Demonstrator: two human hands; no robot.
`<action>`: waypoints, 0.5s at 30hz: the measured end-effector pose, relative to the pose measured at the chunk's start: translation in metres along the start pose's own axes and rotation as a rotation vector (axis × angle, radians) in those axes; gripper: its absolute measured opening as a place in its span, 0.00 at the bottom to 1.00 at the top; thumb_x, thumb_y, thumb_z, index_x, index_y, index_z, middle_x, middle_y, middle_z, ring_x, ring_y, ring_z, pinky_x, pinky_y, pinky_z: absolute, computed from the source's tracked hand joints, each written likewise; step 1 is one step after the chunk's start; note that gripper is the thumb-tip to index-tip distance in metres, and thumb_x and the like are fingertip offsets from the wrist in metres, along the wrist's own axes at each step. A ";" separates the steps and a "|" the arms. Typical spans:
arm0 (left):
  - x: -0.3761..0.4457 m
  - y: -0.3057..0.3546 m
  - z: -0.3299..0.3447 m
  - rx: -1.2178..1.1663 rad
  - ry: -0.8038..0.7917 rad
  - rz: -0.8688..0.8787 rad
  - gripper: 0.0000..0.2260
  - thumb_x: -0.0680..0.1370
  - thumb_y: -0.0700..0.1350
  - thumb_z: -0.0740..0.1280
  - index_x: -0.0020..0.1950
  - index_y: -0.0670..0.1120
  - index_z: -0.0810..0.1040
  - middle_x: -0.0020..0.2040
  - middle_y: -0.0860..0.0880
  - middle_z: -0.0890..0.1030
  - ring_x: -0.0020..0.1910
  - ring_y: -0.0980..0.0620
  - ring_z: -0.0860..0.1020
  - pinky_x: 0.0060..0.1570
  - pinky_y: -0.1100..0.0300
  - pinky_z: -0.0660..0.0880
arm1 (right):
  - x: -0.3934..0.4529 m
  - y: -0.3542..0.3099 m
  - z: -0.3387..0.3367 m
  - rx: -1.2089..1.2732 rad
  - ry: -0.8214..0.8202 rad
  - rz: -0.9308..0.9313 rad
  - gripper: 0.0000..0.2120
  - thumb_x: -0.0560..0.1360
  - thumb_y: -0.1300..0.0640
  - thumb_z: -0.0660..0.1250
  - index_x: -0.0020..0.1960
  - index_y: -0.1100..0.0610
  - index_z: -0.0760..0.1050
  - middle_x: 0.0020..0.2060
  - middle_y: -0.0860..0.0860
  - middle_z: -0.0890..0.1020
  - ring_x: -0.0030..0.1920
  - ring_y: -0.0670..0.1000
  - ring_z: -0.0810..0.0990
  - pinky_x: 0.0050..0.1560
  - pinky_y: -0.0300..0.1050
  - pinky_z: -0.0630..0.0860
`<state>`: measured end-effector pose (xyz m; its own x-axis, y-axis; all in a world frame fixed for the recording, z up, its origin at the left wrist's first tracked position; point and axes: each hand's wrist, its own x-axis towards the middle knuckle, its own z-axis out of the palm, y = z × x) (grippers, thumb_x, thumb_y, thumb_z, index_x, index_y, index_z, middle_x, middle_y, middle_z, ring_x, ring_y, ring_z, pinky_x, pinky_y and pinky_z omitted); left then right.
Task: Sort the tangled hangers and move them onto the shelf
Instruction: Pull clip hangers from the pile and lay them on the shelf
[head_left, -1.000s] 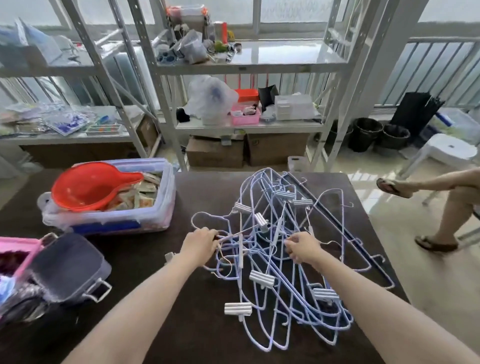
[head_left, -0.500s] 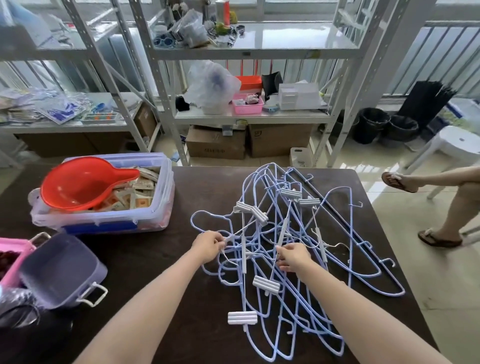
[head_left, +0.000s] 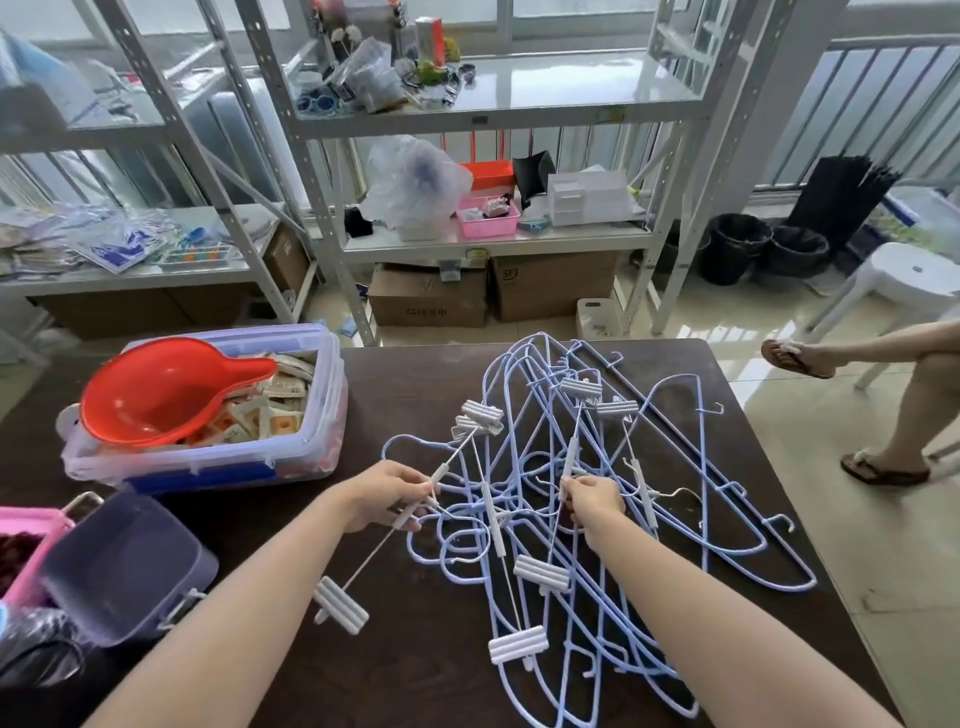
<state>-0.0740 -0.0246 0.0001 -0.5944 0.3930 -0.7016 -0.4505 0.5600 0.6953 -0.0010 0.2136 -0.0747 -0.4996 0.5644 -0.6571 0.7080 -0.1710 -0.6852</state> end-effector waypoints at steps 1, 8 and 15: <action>0.000 0.000 -0.001 -0.028 0.009 0.003 0.09 0.79 0.39 0.62 0.42 0.43 0.79 0.37 0.47 0.77 0.35 0.54 0.76 0.30 0.65 0.80 | 0.000 -0.001 -0.002 0.008 -0.001 -0.009 0.07 0.75 0.59 0.66 0.44 0.62 0.81 0.28 0.51 0.74 0.30 0.49 0.70 0.33 0.40 0.68; 0.009 0.017 0.012 -0.286 0.051 0.077 0.06 0.80 0.37 0.61 0.46 0.41 0.76 0.41 0.44 0.79 0.39 0.49 0.80 0.35 0.62 0.82 | -0.012 -0.018 -0.035 0.041 -0.111 -0.087 0.13 0.78 0.62 0.62 0.34 0.59 0.73 0.28 0.52 0.72 0.28 0.47 0.71 0.22 0.33 0.73; 0.003 0.047 0.056 -0.417 -0.058 0.130 0.05 0.79 0.37 0.61 0.49 0.39 0.76 0.43 0.43 0.81 0.35 0.51 0.84 0.33 0.61 0.82 | -0.019 -0.011 -0.081 -0.025 -0.155 -0.163 0.08 0.76 0.63 0.65 0.38 0.60 0.76 0.31 0.53 0.74 0.30 0.48 0.71 0.33 0.39 0.74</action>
<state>-0.0602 0.0440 0.0219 -0.6307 0.4874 -0.6038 -0.6122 0.1655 0.7732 0.0407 0.2702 -0.0292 -0.6779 0.4513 -0.5803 0.6230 -0.0666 -0.7794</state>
